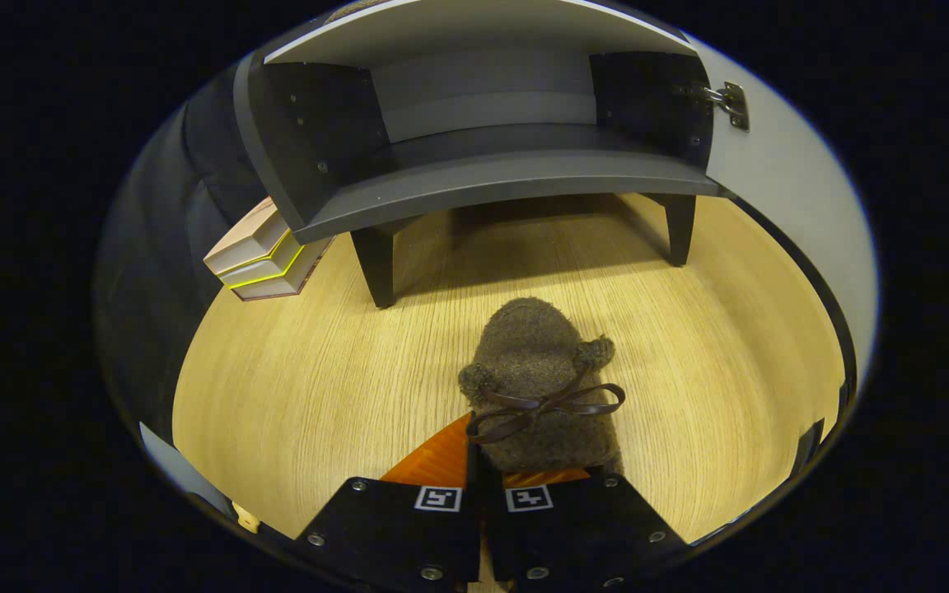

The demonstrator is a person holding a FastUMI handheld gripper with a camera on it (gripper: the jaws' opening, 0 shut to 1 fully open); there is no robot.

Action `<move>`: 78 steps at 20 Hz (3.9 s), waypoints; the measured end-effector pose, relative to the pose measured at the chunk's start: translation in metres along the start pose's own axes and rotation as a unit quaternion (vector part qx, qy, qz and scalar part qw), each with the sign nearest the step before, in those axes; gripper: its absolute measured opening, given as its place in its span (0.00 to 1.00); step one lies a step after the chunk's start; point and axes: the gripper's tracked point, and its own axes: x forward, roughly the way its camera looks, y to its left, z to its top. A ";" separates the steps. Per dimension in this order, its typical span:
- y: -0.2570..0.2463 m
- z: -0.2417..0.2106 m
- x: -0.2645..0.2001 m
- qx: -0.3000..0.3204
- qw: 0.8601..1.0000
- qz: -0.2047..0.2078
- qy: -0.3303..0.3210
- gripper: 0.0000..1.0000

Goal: Open the shoe cabinet door, grab the shoes and put them into the shoe cabinet, then close the shoe cabinet door.

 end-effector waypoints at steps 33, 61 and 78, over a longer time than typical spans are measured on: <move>-0.006 0.388 -0.141 -0.094 0.973 -0.005 -0.210 0.05; -0.022 0.443 -0.122 -0.083 0.975 -0.060 -0.196 0.17; -0.002 0.310 -0.302 -0.040 0.967 -0.046 -0.246 0.17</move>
